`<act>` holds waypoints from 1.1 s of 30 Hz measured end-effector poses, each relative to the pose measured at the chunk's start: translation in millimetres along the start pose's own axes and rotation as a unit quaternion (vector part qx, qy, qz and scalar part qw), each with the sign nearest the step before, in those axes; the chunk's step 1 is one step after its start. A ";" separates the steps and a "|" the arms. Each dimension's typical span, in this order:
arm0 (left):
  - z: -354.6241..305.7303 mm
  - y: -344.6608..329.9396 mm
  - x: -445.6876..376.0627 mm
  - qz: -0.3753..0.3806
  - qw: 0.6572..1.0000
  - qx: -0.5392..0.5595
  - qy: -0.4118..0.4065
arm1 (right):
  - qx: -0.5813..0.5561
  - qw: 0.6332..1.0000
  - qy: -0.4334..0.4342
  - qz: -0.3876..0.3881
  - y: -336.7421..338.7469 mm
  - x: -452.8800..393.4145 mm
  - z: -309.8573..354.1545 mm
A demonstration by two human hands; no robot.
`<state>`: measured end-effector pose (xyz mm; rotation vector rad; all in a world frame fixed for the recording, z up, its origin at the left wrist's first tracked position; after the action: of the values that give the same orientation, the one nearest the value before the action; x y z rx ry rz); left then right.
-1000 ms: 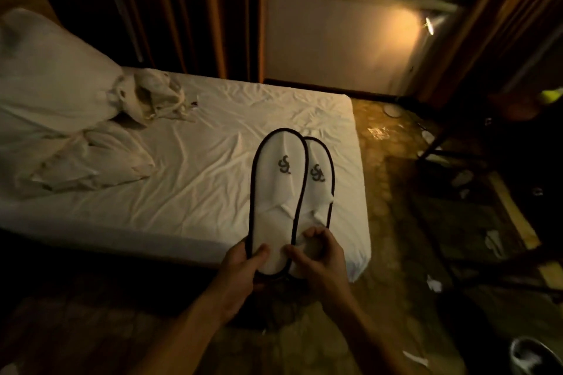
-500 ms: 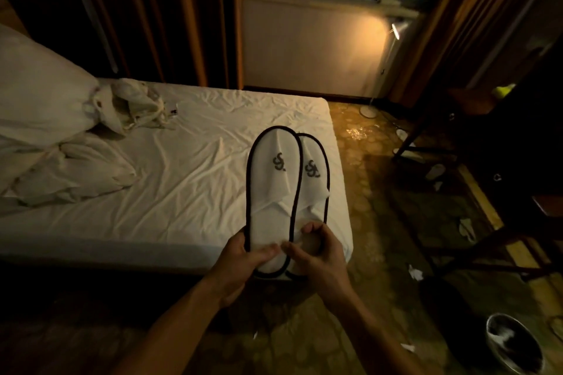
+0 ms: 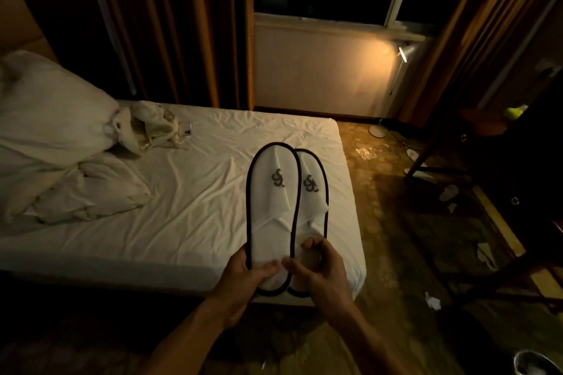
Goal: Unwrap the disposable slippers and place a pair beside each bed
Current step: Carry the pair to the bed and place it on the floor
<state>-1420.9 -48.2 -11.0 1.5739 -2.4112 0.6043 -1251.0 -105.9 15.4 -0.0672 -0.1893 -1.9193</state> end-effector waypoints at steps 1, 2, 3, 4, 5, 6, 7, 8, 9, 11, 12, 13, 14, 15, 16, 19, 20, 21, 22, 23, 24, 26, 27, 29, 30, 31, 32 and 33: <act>-0.2 1.6 -0.8 -0.002 1.000 0.001 0.002 | 0.000 1.000 -0.003 -0.002 -1.5 -1.6 -1.7; -2.4 3.6 -2.6 -0.005 1.000 0.004 0.000 | -0.003 1.000 -0.002 -0.004 -2.9 -4.1 -1.6; -4.4 5.7 -3.8 -0.008 1.000 0.005 -0.003 | -0.004 1.000 0.001 -0.008 -4.0 -6.3 -1.7; -7.1 6.9 -4.7 -0.011 1.000 0.004 -0.004 | 0.000 1.000 0.007 -0.014 -4.1 -8.4 -1.4; -10.7 6.6 -5.2 -0.009 1.000 0.002 -0.006 | 0.006 1.000 0.013 -0.022 -3.9 -11.0 -0.3; -13.0 5.0 -4.8 -0.006 1.000 0.005 -0.006 | 0.013 0.999 0.017 -0.027 -3.7 -12.2 1.2; -15.4 4.3 -4.3 -0.007 1.000 0.005 -0.006 | 0.014 0.999 0.024 -0.030 -4.6 -13.1 4.0; -16.9 4.3 -3.9 -0.008 1.000 0.004 -0.007 | 0.011 0.999 0.031 -0.029 -5.9 -13.8 6.4; -16.6 4.6 -3.8 -0.010 1.000 0.004 -0.008 | 0.009 0.999 0.035 -0.027 -6.9 -13.7 8.0; -17.0 7.6 -4.6 -0.015 1.000 0.005 -0.011 | 0.002 0.999 0.037 -0.025 -7.8 -12.2 11.4; -17.6 8.7 -4.8 -0.015 1.000 0.004 -0.009 | -0.002 0.999 0.037 -0.022 -8.3 -11.0 12.8; -18.3 9.5 -6.1 -0.011 1.000 0.002 -0.008 | -0.007 0.999 0.037 -0.015 -10.1 -11.2 15.2; -17.6 10.1 -6.5 -0.009 1.000 -0.003 -0.006 | -0.008 0.999 0.037 -0.007 -11.9 -11.3 16.4; -17.8 10.7 -5.6 -0.009 1.000 -0.007 -0.008 | -0.004 0.999 0.039 -0.006 -12.2 -11.7 17.2; -19.7 11.9 -5.2 -0.012 1.000 -0.011 -0.013 | 0.005 0.999 0.046 -0.010 -11.5 -11.9 19.6; -14.0 14.0 -3.7 -0.015 1.000 -0.015 -0.016 | 0.024 0.998 0.052 -0.022 -10.8 -8.2 16.0; -11.0 13.6 -2.7 -0.014 1.000 -0.016 -0.011 | 0.026 0.998 0.050 -0.026 -10.0 -7.1 11.6; -8.1 13.4 0.2 -0.012 1.000 -0.015 -0.006 | 0.027 0.998 0.049 -0.025 -10.1 -4.6 7.4; -4.5 13.1 2.7 -0.012 1.000 -0.016 -0.001 | 0.029 0.998 0.049 -0.024 -9.6 -2.0 4.6; -2.3 12.9 4.1 -0.012 1.000 -0.018 0.004 | 0.031 0.998 0.047 -0.023 -8.9 0.2 3.0; 3.0 13.5 7.7 -0.015 1.000 -0.017 0.012 | 0.034 0.998 0.041 -0.018 -10.0 4.2 -1.7; 14.8 16.2 13.5 -0.021 0.999 -0.018 0.026 | 0.034 0.999 0.019 -0.009 -12.1 11.7 -11.9; 22.8 17.9 16.8 -0.022 0.999 -0.018 0.034 | 0.037 0.999 0.005 -0.004 -13.6 16.6 -20.1; 35.7 21.6 22.9 -0.027 0.999 -0.012 0.046 | 0.043 0.999 -0.009 0.002 -16.3 24.9 -31.4; 41.1 23.3 26.0 -0.029 0.998 -0.008 0.052 | 0.044 0.999 -0.014 0.003 -17.0 28.5 -35.3; 44.1 24.3 29.1 -0.032 0.998 -0.005 0.055 | 0.043 0.999 -0.018 0.003 -17.6 31.0 -37.5; 46.5 24.9 31.7 -0.032 0.998 -0.002 0.056 | 0.041 0.999 -0.022 0.005 -18.6 33.2 -39.2; 48.7 25.3 34.4 -0.033 0.998 -0.001 0.057 | 0.037 0.999 -0.025 0.008 -19.7 35.6 -40.3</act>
<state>-1455.4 -89.2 -47.3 1.5661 -2.2680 0.6601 -1280.1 -138.9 -21.4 -0.0656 -0.2924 -1.8945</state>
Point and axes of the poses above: each hand's wrist, its own x-axis away from the middle knuckle, its own y-axis out of the back of the hand, z = x × y, the point moved 10 cm from there along -x, towards the middle knuckle, and after that the axes turned 4 degrees about z, right-handed, at the moved point
